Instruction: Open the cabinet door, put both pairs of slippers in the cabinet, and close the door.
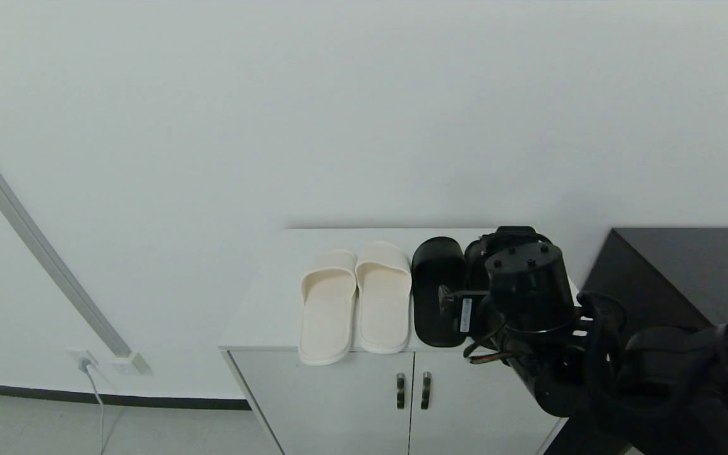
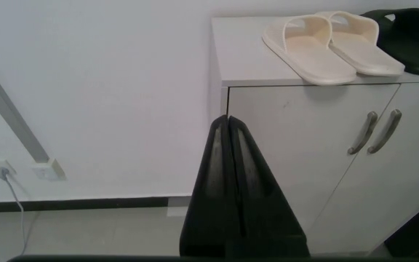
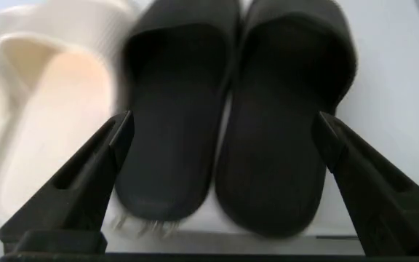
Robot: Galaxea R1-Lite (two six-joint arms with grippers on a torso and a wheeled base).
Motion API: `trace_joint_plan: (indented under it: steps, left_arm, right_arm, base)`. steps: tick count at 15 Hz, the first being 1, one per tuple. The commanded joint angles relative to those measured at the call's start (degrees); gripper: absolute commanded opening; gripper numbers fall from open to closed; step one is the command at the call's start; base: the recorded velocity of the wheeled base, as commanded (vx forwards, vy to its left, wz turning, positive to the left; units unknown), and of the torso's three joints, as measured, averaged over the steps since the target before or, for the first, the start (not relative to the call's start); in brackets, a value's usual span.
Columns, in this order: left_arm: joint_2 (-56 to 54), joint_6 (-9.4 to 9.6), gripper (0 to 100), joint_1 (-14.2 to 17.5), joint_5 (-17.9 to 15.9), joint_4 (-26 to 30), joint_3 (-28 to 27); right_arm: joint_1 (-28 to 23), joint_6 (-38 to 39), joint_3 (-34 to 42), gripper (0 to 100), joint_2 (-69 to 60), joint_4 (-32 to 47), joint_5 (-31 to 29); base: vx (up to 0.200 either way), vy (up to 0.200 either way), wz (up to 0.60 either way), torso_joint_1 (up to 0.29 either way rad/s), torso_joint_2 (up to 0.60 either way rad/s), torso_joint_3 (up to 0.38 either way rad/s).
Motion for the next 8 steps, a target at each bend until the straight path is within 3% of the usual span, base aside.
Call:
trace_joint_plan:
  steps: [1, 8]
  left_arm:
    - [0.1, 0.00, 0, 0.0, 0.0, 0.0, 0.0]
    - [0.1, 0.00, 0, -0.1, 0.0, 0.0, 0.0]
  right_arm:
    - [-2.2, 0.0, -2.0, 100, 5.6, -1.2, -0.1]
    - [-6.2, -0.6, -8.3, 100, 12.4, -3.5, -0.2]
  base:
    - [0.000, 0.000, 0.00, 0.000, 0.00, 0.000]
    - [0.000, 0.000, 0.00, 0.000, 0.00, 0.000]
